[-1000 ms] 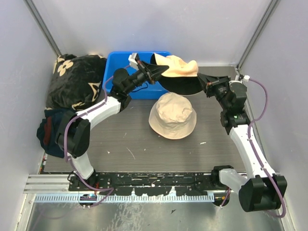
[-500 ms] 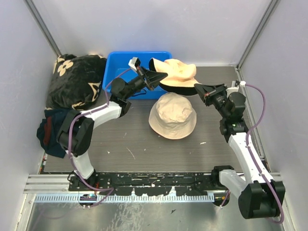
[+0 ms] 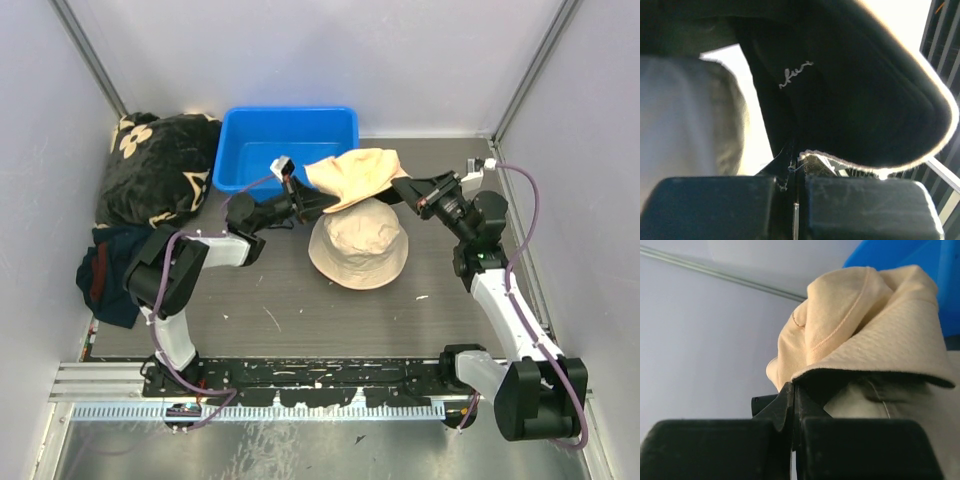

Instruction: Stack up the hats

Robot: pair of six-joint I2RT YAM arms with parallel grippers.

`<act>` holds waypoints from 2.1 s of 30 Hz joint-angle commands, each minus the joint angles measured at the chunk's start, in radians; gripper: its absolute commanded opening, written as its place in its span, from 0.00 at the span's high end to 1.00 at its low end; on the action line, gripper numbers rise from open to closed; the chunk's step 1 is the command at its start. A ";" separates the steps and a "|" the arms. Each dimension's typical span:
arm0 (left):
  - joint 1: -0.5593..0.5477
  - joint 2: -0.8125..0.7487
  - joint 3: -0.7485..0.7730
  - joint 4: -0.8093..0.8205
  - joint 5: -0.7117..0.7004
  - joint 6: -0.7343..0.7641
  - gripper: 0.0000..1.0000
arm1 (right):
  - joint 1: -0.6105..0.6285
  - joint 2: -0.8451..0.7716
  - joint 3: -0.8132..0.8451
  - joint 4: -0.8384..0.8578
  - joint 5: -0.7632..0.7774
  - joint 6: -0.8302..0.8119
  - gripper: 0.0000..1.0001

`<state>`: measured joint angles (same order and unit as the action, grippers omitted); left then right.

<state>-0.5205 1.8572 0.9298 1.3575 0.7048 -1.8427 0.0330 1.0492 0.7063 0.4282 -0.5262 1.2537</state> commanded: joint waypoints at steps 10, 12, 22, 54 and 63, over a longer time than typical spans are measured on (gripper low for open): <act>0.004 -0.190 -0.305 0.072 0.114 0.026 0.83 | -0.012 -0.262 -0.085 -0.286 -0.096 -0.121 0.99; 0.004 -0.202 -0.339 0.072 0.119 0.032 0.73 | -0.013 -0.299 -0.096 -0.348 -0.105 -0.144 0.99; 0.015 -0.276 -0.536 0.072 0.057 0.070 0.51 | -0.013 -0.420 -0.171 -0.594 -0.132 -0.238 0.99; 0.339 -0.076 -0.318 0.072 0.210 0.059 0.46 | -0.027 -0.316 -0.133 -0.835 -0.037 -0.451 0.99; 0.303 -0.011 -0.229 0.072 0.198 0.058 0.44 | -0.026 -0.291 -0.125 -0.823 -0.031 -0.446 0.99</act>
<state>-0.1978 1.8053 0.6476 1.3937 0.9001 -1.7889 0.0097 0.7551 0.5407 -0.4168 -0.5705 0.8207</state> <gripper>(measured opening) 0.555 0.036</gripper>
